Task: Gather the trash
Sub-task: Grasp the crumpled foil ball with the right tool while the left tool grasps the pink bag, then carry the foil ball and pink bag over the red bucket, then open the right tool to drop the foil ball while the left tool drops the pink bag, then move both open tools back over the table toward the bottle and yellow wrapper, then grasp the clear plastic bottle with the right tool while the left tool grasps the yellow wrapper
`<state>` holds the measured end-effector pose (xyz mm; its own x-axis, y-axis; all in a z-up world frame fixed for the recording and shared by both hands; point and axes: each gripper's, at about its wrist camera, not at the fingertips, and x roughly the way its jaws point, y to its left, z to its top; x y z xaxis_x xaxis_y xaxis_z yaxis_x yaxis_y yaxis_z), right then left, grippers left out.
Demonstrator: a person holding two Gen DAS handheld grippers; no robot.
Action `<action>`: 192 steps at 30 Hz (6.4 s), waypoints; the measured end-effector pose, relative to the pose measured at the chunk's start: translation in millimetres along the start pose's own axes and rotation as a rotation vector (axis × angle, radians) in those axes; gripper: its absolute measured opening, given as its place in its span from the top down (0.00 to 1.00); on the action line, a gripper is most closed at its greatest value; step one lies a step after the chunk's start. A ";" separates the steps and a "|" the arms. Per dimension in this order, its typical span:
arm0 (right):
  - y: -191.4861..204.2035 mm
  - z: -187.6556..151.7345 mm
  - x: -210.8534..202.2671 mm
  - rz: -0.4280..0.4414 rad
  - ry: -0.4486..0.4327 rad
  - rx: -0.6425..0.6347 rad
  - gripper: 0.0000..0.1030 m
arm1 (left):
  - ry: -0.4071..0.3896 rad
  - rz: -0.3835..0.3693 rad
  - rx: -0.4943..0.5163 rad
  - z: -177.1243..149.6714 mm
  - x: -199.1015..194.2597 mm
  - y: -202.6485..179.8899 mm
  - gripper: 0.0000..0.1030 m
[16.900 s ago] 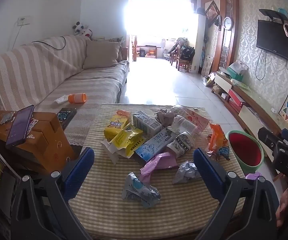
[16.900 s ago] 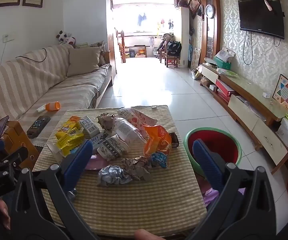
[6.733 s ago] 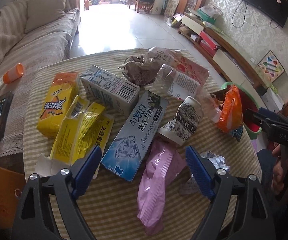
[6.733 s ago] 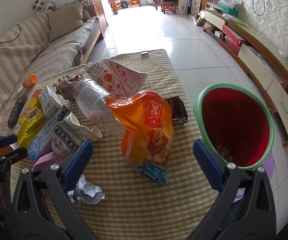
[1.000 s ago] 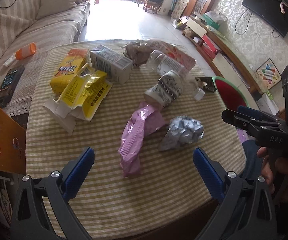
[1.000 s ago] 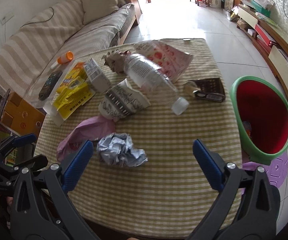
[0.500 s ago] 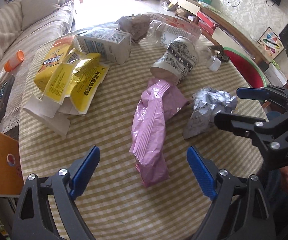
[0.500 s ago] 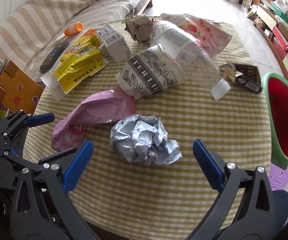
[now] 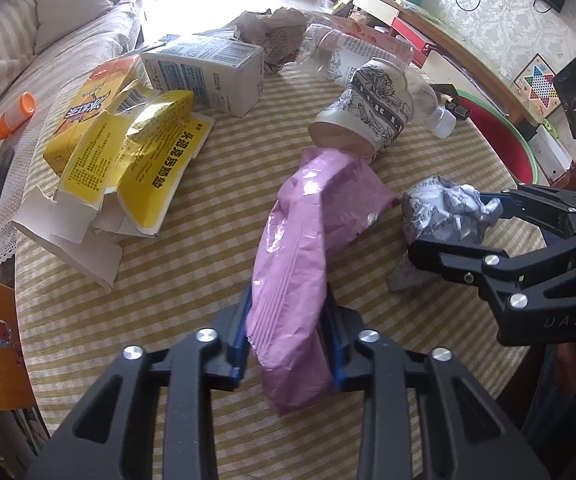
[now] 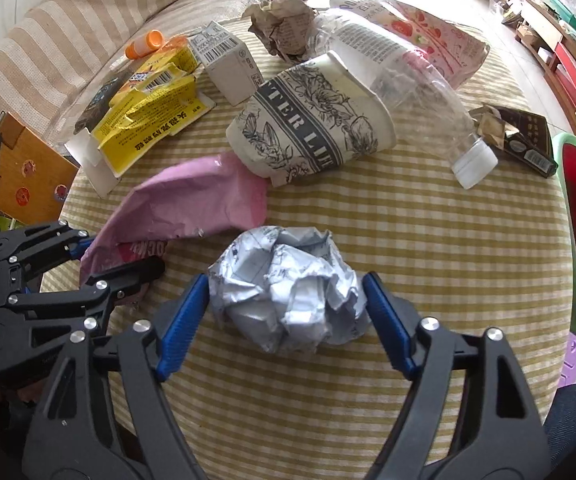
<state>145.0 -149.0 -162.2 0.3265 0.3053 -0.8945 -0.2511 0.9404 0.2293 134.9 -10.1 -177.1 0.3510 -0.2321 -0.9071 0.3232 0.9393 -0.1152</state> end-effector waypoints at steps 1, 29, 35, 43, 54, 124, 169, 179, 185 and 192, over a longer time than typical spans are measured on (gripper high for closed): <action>0.6 0.2 -1.3 0.000 -0.005 -0.004 0.34 | -0.001 0.000 -0.002 -1.0 0.0 -0.4 0.78; -0.9 2.6 -67.1 0.073 -0.138 0.018 0.46 | -0.163 0.043 -0.159 -7.1 -79.5 -1.0 0.82; -22.4 10.8 -88.7 0.070 -0.182 0.044 0.46 | -0.213 0.032 -0.169 13.6 -93.7 -13.2 0.82; -81.8 19.6 -117.8 0.043 -0.260 0.153 0.46 | -0.244 0.002 -0.119 46.9 -93.2 -48.8 0.82; -171.3 16.0 -148.2 -0.032 -0.324 0.292 0.46 | -0.229 -0.073 0.007 103.3 -69.6 -120.6 0.82; -310.7 -12.2 -186.7 -0.141 -0.368 0.548 0.05 | -0.180 -0.170 0.119 173.6 -16.6 -242.7 0.11; -52.5 59.0 -86.4 -0.117 -0.224 0.074 0.04 | -0.184 0.103 -0.305 27.9 -89.7 57.3 0.08; -54.8 86.8 -50.4 -0.128 -0.191 0.047 0.05 | -0.098 0.083 -0.311 48.8 -52.0 90.8 0.08; -55.3 107.3 -27.5 -0.164 -0.172 0.002 0.05 | -0.066 0.099 -0.300 61.1 -30.0 101.9 0.08; -55.6 122.5 -0.1 -0.191 -0.134 -0.041 0.14 | -0.021 0.119 -0.270 67.8 -10.6 107.6 0.08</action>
<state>270.6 -183.0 -127.8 0.4893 0.1421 -0.8605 -0.2091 0.9770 0.0424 225.5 76.3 -152.5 0.3917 -0.1192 -0.9124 0.0343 0.9928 -0.1150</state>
